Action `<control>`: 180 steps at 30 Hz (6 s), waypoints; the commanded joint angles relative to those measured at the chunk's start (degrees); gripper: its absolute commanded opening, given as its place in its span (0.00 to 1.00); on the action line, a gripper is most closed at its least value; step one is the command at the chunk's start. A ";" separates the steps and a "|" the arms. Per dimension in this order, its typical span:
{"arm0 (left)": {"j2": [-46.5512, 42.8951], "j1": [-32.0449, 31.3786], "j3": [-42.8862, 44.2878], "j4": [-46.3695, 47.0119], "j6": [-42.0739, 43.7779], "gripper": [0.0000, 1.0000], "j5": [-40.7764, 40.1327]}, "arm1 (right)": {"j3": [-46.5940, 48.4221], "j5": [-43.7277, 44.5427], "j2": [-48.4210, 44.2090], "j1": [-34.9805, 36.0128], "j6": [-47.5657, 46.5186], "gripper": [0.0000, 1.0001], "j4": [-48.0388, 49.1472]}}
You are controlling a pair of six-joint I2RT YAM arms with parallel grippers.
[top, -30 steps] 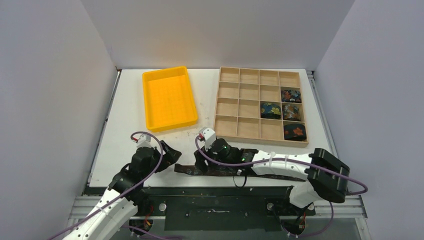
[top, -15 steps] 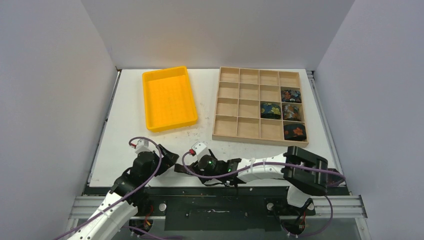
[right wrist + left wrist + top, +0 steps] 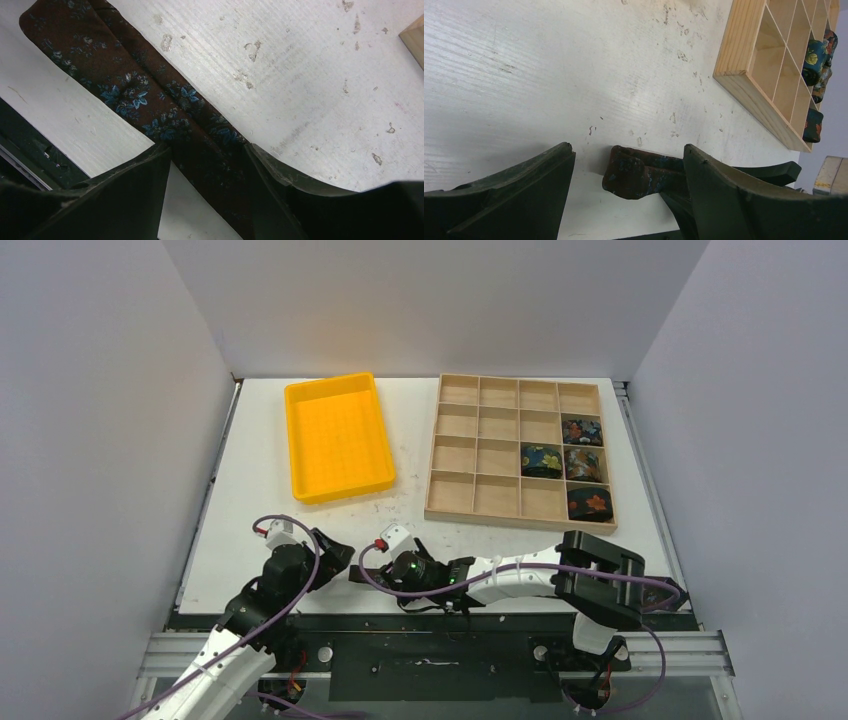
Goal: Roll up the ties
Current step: Flatten out the tie at the center of the board.
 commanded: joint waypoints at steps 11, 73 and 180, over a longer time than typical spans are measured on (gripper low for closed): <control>1.92 -0.26 2.63 0.76 -0.25 0.78 -0.47 | 0.81 1.93 -0.23 1.31 0.70 0.49 1.30; 2.64 -0.26 2.05 1.07 -0.32 0.78 0.37 | 3.79 2.75 -3.60 -1.97 -2.53 0.05 -2.83; -1.81 -3.25 -1.78 7.47 -6.39 0.68 -4.16 | -34.30 9.41 -51.62 -10.50 42.85 0.77 -15.49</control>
